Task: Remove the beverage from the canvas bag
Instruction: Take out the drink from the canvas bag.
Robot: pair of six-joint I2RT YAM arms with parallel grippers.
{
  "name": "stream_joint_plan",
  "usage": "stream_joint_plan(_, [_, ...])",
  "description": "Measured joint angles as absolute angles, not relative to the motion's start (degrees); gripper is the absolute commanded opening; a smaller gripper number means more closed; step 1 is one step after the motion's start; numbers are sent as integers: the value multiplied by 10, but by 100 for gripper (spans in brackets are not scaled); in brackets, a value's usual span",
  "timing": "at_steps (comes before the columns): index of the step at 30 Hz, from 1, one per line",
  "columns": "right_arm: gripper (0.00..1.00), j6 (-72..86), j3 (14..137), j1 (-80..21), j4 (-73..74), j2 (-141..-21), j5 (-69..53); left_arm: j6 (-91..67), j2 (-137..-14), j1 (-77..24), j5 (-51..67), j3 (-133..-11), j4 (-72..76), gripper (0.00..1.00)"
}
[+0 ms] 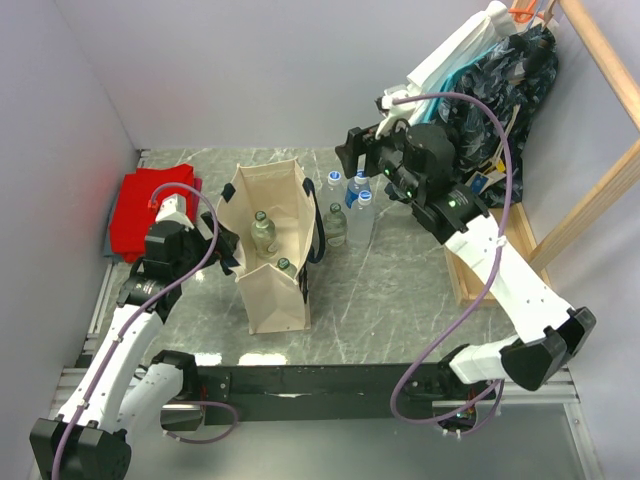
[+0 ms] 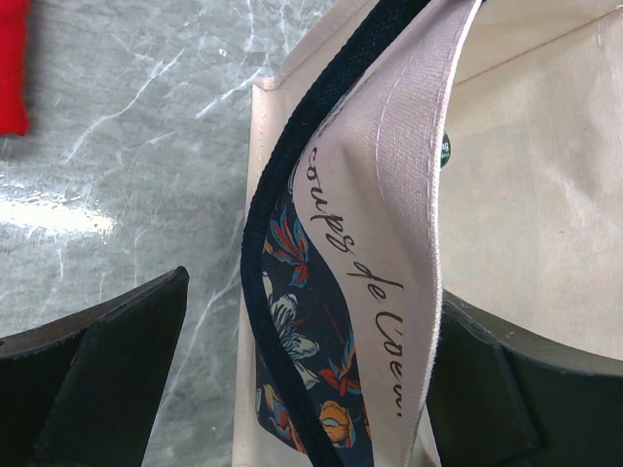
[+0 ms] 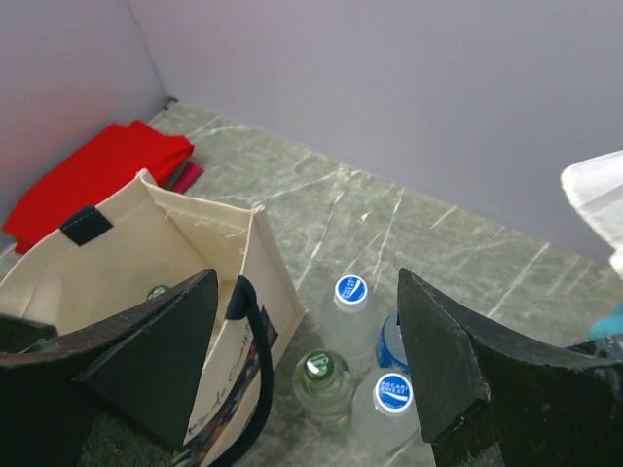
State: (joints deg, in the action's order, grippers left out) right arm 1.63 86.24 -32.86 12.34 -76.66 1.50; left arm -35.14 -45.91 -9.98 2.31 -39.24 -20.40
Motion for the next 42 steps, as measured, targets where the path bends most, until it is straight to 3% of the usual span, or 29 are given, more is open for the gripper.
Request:
stream_joint_plan(26, [77,14,1043,-359,300,-883,-97,-350,-455,-100,20,-392,-205,99])
stream_joint_plan(34, [81,13,1056,-374,322,-891,-111,-349,-455,-100,20,-392,-205,100])
stream_joint_plan(42, [81,-7,1172,-392,381,-945,-130,-349,-456,-100,20,-392,-205,99])
